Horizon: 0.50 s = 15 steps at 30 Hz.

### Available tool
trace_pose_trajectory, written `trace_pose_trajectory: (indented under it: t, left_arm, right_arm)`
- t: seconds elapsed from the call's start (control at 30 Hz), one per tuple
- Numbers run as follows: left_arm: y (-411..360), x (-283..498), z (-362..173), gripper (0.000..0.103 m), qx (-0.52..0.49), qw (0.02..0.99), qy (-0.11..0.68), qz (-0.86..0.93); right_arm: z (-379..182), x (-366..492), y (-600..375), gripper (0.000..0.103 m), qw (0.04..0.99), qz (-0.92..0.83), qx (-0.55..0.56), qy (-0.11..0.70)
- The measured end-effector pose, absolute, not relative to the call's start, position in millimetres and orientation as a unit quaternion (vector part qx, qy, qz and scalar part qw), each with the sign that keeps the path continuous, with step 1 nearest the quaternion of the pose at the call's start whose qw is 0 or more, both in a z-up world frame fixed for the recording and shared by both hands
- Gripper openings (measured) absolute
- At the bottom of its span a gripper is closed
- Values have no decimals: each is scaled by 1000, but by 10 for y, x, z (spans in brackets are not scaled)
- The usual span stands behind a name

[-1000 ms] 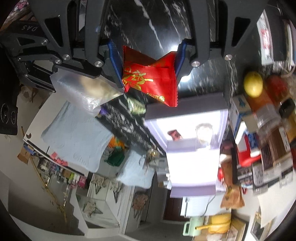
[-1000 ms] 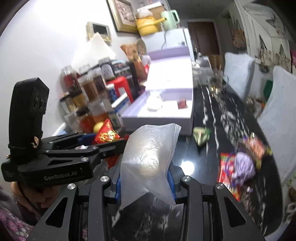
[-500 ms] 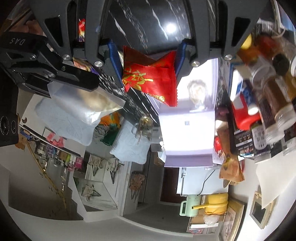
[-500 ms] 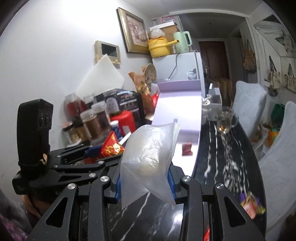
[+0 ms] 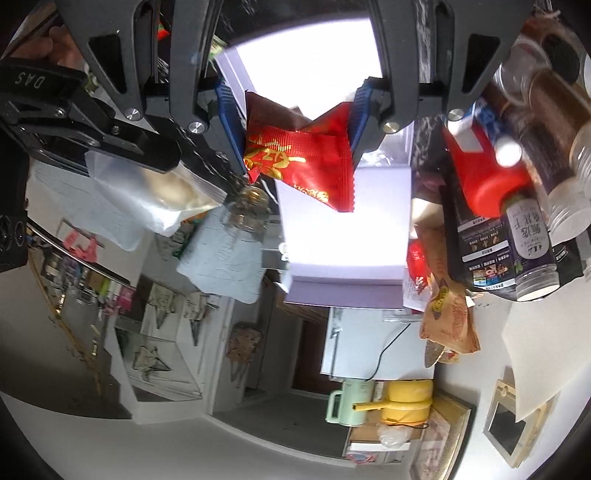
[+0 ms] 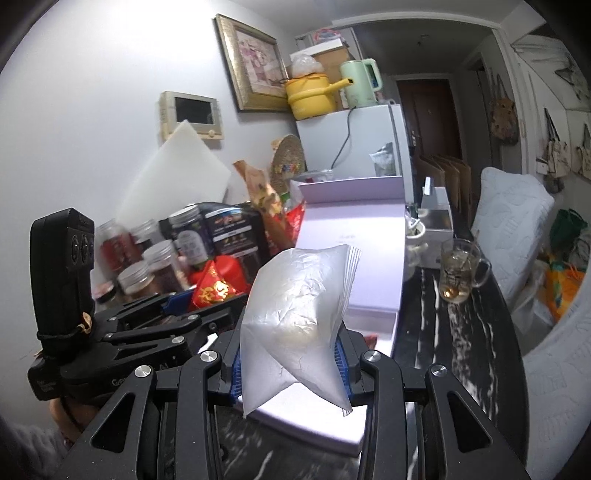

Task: Organize soft objects
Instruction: 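Lift the zip bag and red packet toward the lavender box with both grippers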

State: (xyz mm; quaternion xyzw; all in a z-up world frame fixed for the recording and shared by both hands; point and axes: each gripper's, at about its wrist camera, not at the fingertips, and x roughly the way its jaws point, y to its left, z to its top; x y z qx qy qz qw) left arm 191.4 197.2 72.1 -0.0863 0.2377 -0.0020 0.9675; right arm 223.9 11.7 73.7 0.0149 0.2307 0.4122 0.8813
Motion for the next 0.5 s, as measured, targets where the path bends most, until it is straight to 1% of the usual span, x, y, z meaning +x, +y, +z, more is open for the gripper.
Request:
trace_pose_trajectory:
  t: [0.23,0.5]
  left_arm:
    - [2190,2349,550,50,-89,960,265,26]
    - [2298,2762,236,50,-80,943,318,51]
  right_arm:
    - [655,2696,407,37,875,408,0,260]
    - [375,3194,676,37,857,400,-12,325]
